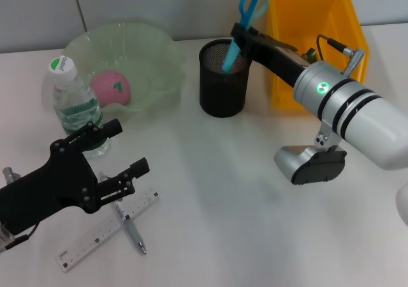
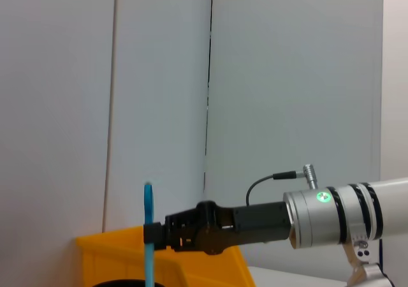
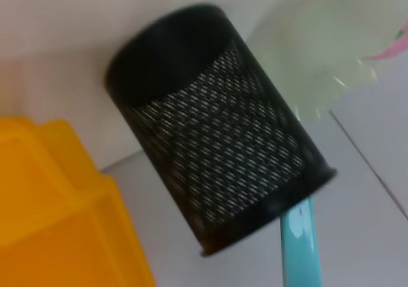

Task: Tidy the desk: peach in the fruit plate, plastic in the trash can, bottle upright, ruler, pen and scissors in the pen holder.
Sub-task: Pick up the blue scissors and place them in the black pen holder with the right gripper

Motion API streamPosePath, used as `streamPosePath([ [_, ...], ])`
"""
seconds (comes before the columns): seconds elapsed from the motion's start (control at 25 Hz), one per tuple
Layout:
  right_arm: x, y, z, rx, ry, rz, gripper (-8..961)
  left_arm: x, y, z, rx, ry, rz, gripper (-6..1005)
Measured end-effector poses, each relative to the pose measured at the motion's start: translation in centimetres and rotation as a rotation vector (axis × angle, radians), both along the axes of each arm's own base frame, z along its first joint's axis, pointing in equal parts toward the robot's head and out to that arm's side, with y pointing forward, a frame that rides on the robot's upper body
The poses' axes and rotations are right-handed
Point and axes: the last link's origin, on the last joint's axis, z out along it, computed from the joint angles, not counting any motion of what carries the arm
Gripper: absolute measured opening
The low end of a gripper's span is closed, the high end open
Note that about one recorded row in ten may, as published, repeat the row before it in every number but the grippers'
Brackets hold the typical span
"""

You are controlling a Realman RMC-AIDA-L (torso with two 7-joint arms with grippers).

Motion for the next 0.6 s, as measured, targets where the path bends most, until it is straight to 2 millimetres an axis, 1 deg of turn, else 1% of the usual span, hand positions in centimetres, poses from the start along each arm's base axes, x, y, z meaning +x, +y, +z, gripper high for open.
streamPosePath([
  [0.12,0.5,0.2,-0.1,0.002,-0.011,-0.001,233,0.0,-0.1,-0.2,0.008,0.003,-0.006,830],
  [0.36,0.9,1.8,0.0,0.020,-0.035,0.007,233,0.2,0.0,-0.3,0.010,-0.005,-0.008,831],
  [0.6,0.7,1.8,-0.3,0.012,-0.039,0.014,233,0.2,0.1,-0.3,0.012,-0.007,-0.009,832],
])
